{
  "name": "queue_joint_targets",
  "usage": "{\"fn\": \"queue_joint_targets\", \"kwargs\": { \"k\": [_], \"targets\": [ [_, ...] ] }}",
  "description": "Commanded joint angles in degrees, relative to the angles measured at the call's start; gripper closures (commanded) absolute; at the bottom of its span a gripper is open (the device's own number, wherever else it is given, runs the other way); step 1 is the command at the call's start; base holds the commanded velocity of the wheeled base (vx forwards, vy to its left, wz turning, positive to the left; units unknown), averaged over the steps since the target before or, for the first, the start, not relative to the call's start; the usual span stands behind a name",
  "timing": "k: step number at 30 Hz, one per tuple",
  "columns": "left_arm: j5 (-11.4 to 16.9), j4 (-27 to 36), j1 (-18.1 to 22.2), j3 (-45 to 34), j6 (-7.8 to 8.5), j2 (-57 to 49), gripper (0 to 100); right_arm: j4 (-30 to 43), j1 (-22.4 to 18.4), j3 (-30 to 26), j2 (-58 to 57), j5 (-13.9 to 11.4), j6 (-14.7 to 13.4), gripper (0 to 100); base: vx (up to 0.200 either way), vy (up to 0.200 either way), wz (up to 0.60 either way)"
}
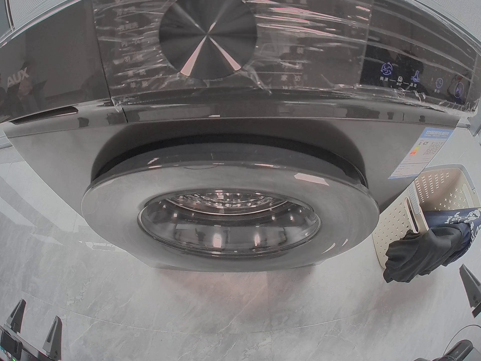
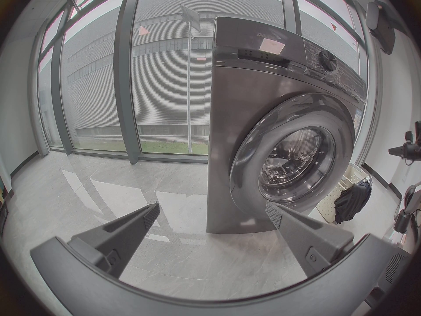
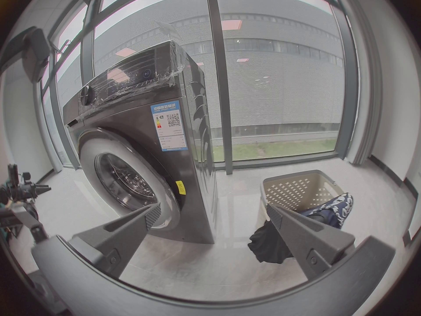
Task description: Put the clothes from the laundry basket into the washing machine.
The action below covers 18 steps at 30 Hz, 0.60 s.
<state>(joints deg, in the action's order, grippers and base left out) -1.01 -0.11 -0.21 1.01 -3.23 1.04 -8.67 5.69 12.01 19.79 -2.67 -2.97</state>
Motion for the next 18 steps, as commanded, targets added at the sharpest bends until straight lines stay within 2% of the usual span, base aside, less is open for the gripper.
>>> {"fn": "queue_joint_targets", "kwargs": {
  "k": [1,3,5,8,11,14,18],
  "targets": [
    [-0.04,0.02,0.03,-0.92,-0.02,-0.51,0,-19.19,15.58,4.96,41.74,1.18,-5.64,0,0.000,0.000,0.00],
    [-0.04,0.02,0.03,-0.92,-0.02,-0.51,0,-20.86,16.37,5.22,45.78,4.95,-5.29,0,0.000,0.000,0.00],
    [-0.04,0.02,0.03,-0.92,-0.02,-0.51,0,-20.60,17.95,5.92,47.45,6.10,-5.20,0,0.000,0.000,0.00],
    [-0.04,0.02,0.03,-0.92,-0.02,-0.51,0,-20.25,20.06,7.06,48.33,6.54,-5.29,0,0.000,0.000,0.00],
    [-0.04,0.02,0.03,-0.92,-0.11,-0.51,0,-20.25,20.15,8.56,50.00,7.06,-5.29,0,0.000,0.000,0.00],
    [-0.04,0.02,0.03,-0.92,-0.11,-0.51,0,-20.25,20.85,10.32,52.02,9.00,-5.20,0,0.000,0.000,0.00],
    [-0.04,0.02,0.03,-0.92,-0.11,-0.51,0,-20.42,23.93,12.25,53.87,9.26,-5.55,0,0.000,0.000,0.00]
  ]
}}
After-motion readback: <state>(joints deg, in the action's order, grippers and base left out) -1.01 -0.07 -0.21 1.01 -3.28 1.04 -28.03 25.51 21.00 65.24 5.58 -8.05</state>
